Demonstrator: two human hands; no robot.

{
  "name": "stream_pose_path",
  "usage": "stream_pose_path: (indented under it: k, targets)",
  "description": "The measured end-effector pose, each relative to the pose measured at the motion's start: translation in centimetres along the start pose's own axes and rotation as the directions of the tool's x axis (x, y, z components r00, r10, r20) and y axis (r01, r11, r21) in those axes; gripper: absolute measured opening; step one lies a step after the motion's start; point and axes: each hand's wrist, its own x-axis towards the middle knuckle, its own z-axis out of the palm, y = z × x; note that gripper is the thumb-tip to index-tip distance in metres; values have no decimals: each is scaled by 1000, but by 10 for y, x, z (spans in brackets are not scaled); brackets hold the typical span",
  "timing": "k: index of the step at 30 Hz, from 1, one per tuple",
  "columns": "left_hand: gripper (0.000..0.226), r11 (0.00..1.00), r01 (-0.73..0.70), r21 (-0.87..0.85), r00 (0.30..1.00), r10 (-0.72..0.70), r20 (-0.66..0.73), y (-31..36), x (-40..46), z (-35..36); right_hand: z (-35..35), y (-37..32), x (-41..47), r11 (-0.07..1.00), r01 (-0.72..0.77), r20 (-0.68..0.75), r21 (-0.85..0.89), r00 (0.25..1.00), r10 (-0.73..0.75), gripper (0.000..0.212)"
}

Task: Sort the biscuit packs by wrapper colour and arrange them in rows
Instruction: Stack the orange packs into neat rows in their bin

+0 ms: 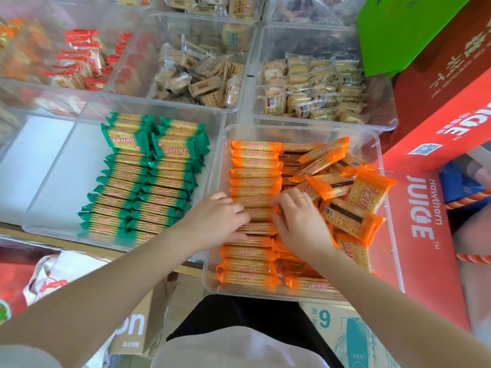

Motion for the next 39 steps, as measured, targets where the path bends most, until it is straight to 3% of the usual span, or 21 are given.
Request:
stream_pose_path:
  k: [1,4,6,8,11,15,17,19,21,26,31,32,35,39]
  targets:
    - [32,1000,2,2,1000,-2,-20,4,2,3,-7,4,-1,997,-74,19,-36,997,74,30]
    - [22,996,89,-31,994,-86,74,15,9,-3,-11,13,-1,962,-268,280,-51,921,271,44]
    - [17,988,147,53,977,-153,146,15,13,-3,-7,10,3,957,-288,362,46,897,253,35]
    - [9,986,150,76,980,-158,124,16,13,-5,-1,3,6,933,-322,377,162,894,243,30]
    - [30,986,148,79,987,-152,46,12,8,2,9,-10,9,898,-403,353,178,878,324,27]
    - [31,989,145,-15,988,-146,-49,12,5,0,7,-8,15,860,-478,422,181,827,371,37]
    - [62,977,204,-66,977,-207,-49,14,9,-5,0,-5,19,833,-511,428,213,815,390,43]
    - [99,971,237,15,968,-238,78,17,14,-8,-3,-2,23,770,-561,376,305,813,444,54]
    - [118,964,257,73,946,-267,182,23,19,-9,0,-2,29,682,-604,382,414,795,472,69]
    - [114,971,203,129,956,-225,190,17,16,0,8,-17,49,299,-670,511,679,725,462,77]
    - [109,979,192,66,964,-201,176,13,13,6,10,-8,52,166,-719,626,675,677,388,79]
    - [109,980,189,56,966,-196,168,14,12,6,6,-3,51,199,-724,624,660,676,391,75]
    - [112,983,182,-4,971,-179,161,20,11,3,-5,2,39,521,-710,508,474,704,496,40]
    - [123,988,155,-15,971,-150,184,31,10,4,-16,-8,2,869,-480,530,123,772,351,36]
